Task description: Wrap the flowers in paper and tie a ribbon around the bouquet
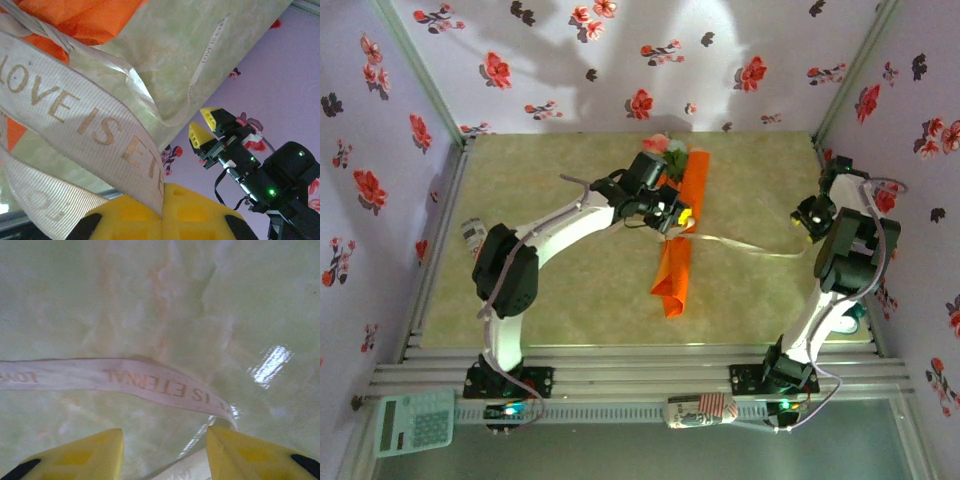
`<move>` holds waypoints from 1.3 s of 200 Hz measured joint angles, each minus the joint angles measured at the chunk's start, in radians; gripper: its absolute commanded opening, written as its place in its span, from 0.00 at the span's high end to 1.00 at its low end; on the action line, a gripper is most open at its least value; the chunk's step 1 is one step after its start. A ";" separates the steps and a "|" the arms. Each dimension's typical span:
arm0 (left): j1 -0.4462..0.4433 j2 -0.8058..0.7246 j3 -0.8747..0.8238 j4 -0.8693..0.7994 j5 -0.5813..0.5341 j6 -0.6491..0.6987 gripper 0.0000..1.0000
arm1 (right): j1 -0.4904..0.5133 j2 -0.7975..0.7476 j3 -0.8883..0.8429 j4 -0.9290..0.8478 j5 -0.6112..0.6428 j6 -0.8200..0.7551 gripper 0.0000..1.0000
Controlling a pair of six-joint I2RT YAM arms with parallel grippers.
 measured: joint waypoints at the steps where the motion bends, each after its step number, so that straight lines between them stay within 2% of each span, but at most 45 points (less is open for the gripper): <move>1: 0.000 0.000 0.000 0.000 0.000 0.001 1.00 | 0.000 0.002 0.000 -0.003 0.002 -0.002 0.51; 45: 0.009 0.005 -0.019 0.013 0.024 0.025 1.00 | 0.003 0.102 0.066 -0.053 0.043 -0.064 0.50; 75: 0.012 0.015 -0.020 0.014 0.043 0.032 1.00 | 0.010 0.172 0.126 -0.068 0.054 -0.084 0.58; 86: 0.015 0.015 -0.020 0.013 0.047 0.034 1.00 | 0.014 0.189 0.137 -0.071 0.053 -0.084 0.64; 127: 0.034 0.015 -0.019 -0.006 0.059 0.047 1.00 | 0.045 0.203 0.138 -0.072 0.050 -0.070 1.00; 173: 0.044 0.015 -0.018 -0.016 0.062 0.064 1.00 | 0.119 0.106 0.119 -0.006 0.065 -0.068 1.00; 206: 0.052 0.015 -0.018 -0.008 0.061 0.097 1.00 | 0.245 -0.048 0.164 0.083 0.053 -0.094 1.00; 260: 0.053 0.009 -0.056 0.139 0.011 0.270 1.00 | 0.488 -0.238 0.153 0.302 -0.137 -0.049 1.00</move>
